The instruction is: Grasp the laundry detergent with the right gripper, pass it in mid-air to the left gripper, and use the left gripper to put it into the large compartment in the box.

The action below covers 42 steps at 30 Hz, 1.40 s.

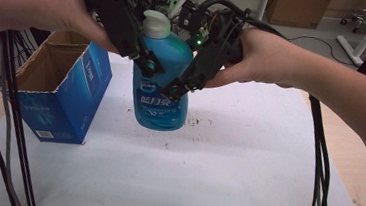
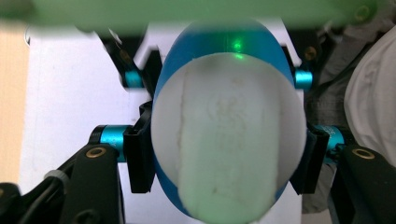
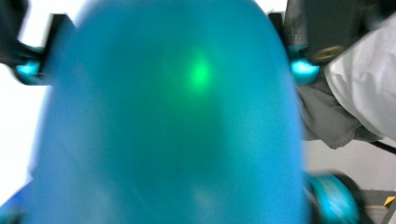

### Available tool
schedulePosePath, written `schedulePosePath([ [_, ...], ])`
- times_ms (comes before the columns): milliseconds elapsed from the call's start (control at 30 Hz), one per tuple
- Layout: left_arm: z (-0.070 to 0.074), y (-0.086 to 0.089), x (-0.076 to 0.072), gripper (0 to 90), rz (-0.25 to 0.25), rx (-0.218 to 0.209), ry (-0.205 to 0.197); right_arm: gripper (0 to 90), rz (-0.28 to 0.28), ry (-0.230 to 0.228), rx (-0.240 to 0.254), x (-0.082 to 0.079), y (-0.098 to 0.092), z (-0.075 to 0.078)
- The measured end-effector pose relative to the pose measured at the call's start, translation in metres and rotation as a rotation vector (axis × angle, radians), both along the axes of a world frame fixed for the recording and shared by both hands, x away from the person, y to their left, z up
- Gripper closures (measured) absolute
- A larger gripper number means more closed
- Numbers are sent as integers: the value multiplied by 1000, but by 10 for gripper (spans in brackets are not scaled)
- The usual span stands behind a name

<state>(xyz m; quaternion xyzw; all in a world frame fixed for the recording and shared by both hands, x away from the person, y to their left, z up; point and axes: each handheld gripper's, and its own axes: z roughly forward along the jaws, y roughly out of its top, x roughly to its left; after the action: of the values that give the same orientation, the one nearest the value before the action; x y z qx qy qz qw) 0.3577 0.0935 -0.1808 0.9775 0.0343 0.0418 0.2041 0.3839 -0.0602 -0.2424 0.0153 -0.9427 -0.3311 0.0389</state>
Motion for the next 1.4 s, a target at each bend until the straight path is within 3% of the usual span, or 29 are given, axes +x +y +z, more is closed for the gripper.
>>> schedulePosePath([
  [100, 3, 8, 1, 385, 31, -4, 5, 126, -39, 25, 9, 7, -9, 0],
  [333, 18, 35, 4, 385, 127, -21, -10, 126, -147, 36, -32, 30, -48, -4],
  [767, 54, 105, -2, 385, 380, -79, -57, 126, -370, 58, -136, 65, -144, -19],
  [933, 70, 133, -6, 385, 481, -80, -84, 126, -458, 63, -172, 76, -176, -19],
  [1167, 78, 164, -10, 385, 626, -86, -96, 126, -519, 65, -204, 88, -199, -15],
  [1400, 76, 182, -9, 386, 770, -66, -96, 127, -550, 68, -183, 96, -212, -10],
])
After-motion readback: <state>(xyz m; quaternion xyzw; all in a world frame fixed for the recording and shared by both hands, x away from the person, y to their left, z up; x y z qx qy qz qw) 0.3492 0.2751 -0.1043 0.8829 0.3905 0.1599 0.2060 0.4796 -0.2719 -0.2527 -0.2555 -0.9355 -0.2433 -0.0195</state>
